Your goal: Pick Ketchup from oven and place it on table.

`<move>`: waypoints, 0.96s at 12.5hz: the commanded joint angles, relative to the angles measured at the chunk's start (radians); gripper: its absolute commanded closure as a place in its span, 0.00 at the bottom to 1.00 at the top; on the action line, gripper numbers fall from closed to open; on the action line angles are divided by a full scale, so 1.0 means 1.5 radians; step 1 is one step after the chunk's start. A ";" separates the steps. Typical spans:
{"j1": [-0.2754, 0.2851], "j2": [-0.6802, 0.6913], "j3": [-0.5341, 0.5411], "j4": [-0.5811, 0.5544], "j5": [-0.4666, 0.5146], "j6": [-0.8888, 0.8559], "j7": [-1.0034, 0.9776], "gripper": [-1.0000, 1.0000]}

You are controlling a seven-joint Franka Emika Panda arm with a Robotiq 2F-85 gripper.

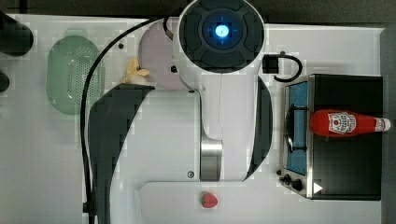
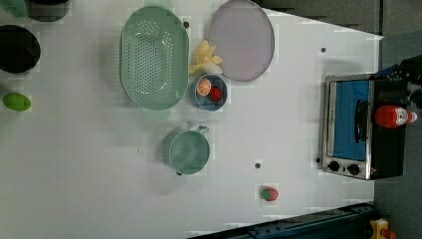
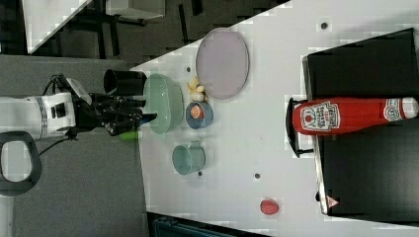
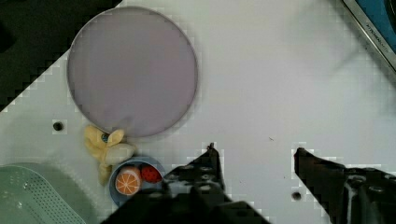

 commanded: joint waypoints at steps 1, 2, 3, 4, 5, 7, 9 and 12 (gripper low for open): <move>-0.029 -0.227 -0.020 -0.111 -0.009 -0.139 0.021 0.21; -0.029 -0.227 -0.021 -0.111 -0.009 -0.139 0.021 0.10; -0.029 -0.226 -0.023 -0.111 -0.009 -0.137 0.021 0.00; -0.031 -0.226 -0.029 -0.111 -0.009 -0.135 0.021 0.00; -0.034 -0.224 -0.038 -0.111 -0.009 -0.128 0.020 0.00; -0.042 -0.219 -0.066 -0.111 -0.009 -0.103 0.020 0.00; -0.052 -0.209 -0.105 -0.111 -0.009 -0.070 0.020 0.00; -0.065 -0.173 -0.175 -0.110 -0.009 0.005 0.020 0.00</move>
